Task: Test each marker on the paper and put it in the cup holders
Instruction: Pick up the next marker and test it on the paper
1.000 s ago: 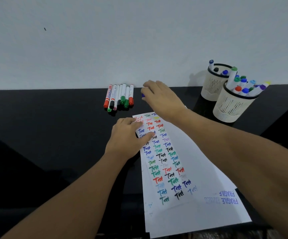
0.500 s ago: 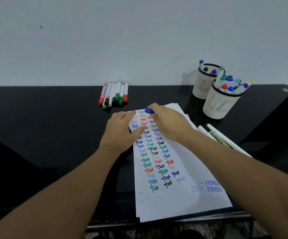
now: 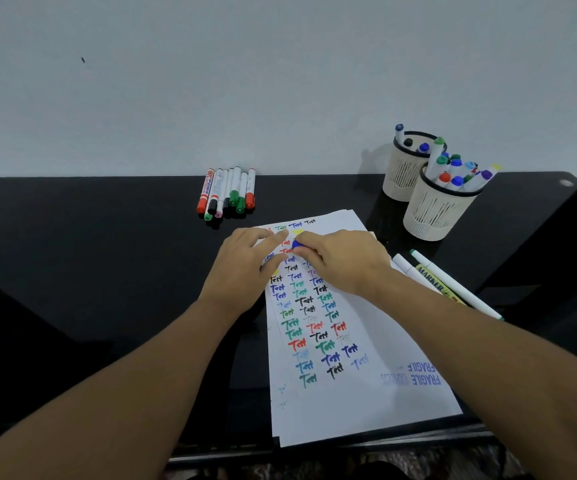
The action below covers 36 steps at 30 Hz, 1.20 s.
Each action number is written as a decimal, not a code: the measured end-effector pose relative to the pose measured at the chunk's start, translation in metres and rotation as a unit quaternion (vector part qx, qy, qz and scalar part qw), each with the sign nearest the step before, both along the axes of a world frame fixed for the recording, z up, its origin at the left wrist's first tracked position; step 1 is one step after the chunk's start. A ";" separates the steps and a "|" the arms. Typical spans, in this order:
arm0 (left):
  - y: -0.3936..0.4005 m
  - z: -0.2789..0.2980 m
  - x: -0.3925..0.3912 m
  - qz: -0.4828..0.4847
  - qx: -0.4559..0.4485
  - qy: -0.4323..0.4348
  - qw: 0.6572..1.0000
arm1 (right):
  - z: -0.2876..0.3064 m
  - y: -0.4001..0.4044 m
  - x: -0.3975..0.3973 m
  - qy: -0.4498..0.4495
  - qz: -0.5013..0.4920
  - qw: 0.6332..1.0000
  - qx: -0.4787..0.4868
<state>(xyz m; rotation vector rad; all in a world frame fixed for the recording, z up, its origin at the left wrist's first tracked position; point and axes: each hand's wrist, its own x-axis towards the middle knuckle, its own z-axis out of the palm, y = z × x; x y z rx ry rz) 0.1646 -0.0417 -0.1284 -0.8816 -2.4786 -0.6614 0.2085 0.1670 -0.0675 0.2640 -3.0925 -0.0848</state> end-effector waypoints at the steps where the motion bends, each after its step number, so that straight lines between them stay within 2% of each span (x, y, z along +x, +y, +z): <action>1: 0.000 0.000 0.000 -0.001 -0.001 0.002 1.000 | 0.001 0.000 0.001 -0.001 0.001 1.000 -0.001; 4: 0.000 0.000 0.000 -0.001 0.001 0.007 1.000 | -0.003 -0.001 0.000 -0.007 0.002 1.000 -0.010; 8: 0.001 0.002 0.002 0.001 0.009 0.008 1.000 | -0.011 -0.002 -0.004 -0.029 -0.013 0.996 -0.087; 15: 0.001 0.000 0.001 -0.011 0.006 0.025 1.000 | -0.009 0.001 -0.006 0.032 0.046 0.998 -0.034; 21: 0.000 0.000 0.000 -0.019 -0.004 0.032 0.999 | -0.005 -0.001 -0.003 0.033 0.048 0.998 -0.013; 25: 0.001 0.003 0.002 -0.013 -0.012 0.005 1.000 | -0.004 -0.002 -0.003 0.013 0.037 0.999 -0.018; 28: 0.001 0.006 0.003 0.031 -0.001 -0.039 0.999 | -0.005 -0.001 0.001 0.005 -0.008 0.993 -0.117; 32: 0.000 0.007 0.004 0.066 0.001 -0.076 0.995 | -0.001 0.009 0.002 0.012 -0.052 0.967 -0.250; 34: 0.001 0.006 0.003 0.079 -0.001 -0.088 0.993 | -0.004 0.014 -0.001 0.030 -0.089 0.934 -0.345; 36: 0.002 0.007 0.003 0.082 -0.002 -0.105 0.991 | -0.005 0.018 -0.005 0.023 -0.134 0.872 -0.470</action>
